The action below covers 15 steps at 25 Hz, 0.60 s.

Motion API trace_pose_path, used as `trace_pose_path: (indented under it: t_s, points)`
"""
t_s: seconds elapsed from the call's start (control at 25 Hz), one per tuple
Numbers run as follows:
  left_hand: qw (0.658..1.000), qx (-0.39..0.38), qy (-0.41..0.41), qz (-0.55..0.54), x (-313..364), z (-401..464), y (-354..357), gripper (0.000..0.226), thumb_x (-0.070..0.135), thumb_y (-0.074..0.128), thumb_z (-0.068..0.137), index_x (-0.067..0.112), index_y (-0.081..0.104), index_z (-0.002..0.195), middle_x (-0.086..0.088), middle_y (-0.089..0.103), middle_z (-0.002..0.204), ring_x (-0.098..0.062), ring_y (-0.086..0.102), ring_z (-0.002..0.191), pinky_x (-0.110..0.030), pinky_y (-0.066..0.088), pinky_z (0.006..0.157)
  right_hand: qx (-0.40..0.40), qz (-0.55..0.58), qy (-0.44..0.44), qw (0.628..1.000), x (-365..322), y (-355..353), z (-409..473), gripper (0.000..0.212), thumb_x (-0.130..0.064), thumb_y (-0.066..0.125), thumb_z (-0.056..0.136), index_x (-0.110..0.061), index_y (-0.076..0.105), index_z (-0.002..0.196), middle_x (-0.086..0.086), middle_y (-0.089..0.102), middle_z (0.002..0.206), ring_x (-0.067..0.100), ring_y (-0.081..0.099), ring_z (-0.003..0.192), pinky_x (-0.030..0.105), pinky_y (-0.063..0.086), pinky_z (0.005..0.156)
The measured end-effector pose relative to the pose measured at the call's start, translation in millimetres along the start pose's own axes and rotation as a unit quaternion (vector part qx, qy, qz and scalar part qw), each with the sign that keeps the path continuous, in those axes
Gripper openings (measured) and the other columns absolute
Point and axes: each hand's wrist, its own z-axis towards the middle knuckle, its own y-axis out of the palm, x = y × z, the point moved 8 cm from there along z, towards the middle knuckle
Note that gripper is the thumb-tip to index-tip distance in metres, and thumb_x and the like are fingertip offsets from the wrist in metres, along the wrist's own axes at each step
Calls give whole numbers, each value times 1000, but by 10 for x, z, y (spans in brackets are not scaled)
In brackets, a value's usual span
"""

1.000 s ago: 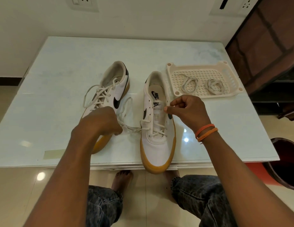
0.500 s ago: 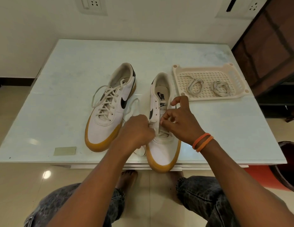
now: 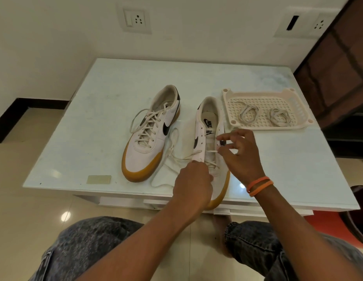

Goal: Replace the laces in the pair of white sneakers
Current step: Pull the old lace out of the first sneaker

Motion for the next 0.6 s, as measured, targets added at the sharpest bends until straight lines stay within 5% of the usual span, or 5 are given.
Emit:
trace_pose_path:
  t_s: [0.16, 0.28, 0.36, 0.48, 0.6]
  points:
    - [1000, 5, 0, 6, 14, 9, -31, 29, 31, 57, 97, 12, 62, 118, -5, 66, 108, -19, 65, 93, -24, 46, 78, -57, -208, -69, 974, -70, 309, 22, 13, -20, 70, 84, -18, 73, 97, 2, 42, 126, 17, 54, 103, 26, 42, 82]
    - [1000, -12, 7, 27, 22, 62, -22, 30, 30, 56, 98, 10, 61, 118, -7, 64, 112, -21, 65, 98, -26, 47, 79, -58, -28, 36, 997, 9, 119, 65, 10, -12, 75, 80, -15, 74, 89, 0, 59, 112, 11, 57, 100, 12, 40, 80]
    - [999, -31, 7, 34, 36, 70, 9, 27, 29, 57, 97, 9, 62, 116, -8, 64, 112, -22, 65, 98, -25, 44, 77, -90, 131, 114, 981, 87, -22, 8, 12, -5, 75, 79, -16, 75, 84, -1, 68, 103, 12, 64, 94, 17, 46, 75]
    - [999, -30, 1, 36, 35, 64, 14, 27, 27, 58, 97, 9, 62, 117, -7, 64, 113, -21, 64, 98, -24, 43, 77, -157, 114, 147, 970, 102, 33, -88, 8, -18, 73, 83, -11, 77, 85, -5, 71, 86, 3, 64, 78, 18, 44, 66]
    - [999, -18, 9, 31, 52, 52, -19, 25, 26, 57, 98, 9, 63, 116, -8, 65, 110, -22, 65, 96, -24, 43, 74, -114, 70, 119, 984, 56, 154, 2, 21, -24, 73, 83, -4, 77, 81, 0, 71, 74, 1, 63, 69, 19, 43, 66]
